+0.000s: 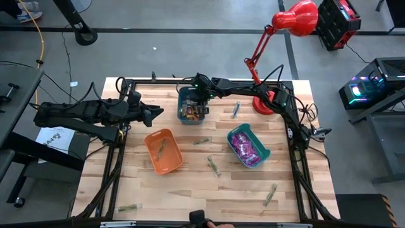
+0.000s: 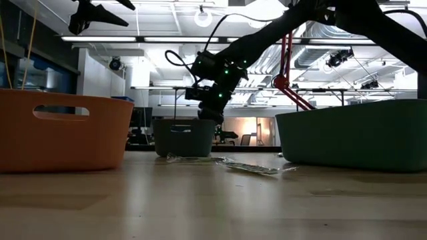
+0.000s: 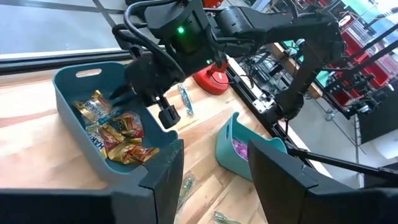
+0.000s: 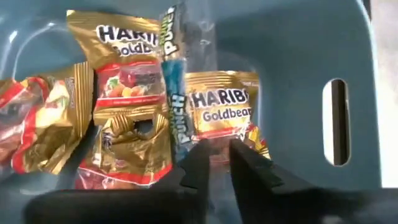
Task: Sort candy
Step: Put the blue candy into the orange bin
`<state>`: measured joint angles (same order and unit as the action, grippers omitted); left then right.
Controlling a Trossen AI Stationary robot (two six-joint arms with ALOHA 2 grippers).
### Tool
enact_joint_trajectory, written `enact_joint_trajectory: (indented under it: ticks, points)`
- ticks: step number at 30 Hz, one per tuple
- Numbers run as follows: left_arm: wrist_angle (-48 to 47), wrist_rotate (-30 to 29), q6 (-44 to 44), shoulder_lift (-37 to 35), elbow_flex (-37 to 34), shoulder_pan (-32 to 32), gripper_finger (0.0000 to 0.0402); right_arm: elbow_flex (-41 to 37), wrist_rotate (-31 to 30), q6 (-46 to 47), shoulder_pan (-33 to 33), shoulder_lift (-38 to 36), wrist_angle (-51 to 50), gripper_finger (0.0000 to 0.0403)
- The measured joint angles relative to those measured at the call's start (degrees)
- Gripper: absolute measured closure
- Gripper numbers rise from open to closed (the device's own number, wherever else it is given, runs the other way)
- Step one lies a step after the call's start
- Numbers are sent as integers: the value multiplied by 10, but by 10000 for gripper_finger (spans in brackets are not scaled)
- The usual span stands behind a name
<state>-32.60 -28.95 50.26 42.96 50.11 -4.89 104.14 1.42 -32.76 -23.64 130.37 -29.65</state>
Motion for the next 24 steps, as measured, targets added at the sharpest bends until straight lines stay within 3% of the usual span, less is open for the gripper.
enact_joint_trajectory:
  ticks: [3, 6, 18, 24]
  points:
    - [0, 1, 4, 0, 0, 0, 229, 0, -3, 7, 2, 0, -10, 394]
    - [1, 1, 5, -3, 0, 0, 229, 0, 4, 25, 4, -7, -23, 400]
    - [12, -2, -14, -27, 0, 0, 229, 1, 81, 95, 3, -117, -36, 403]
    - [26, -6, -14, -32, 0, 0, 229, 1, 89, 198, 4, -109, -26, 399]
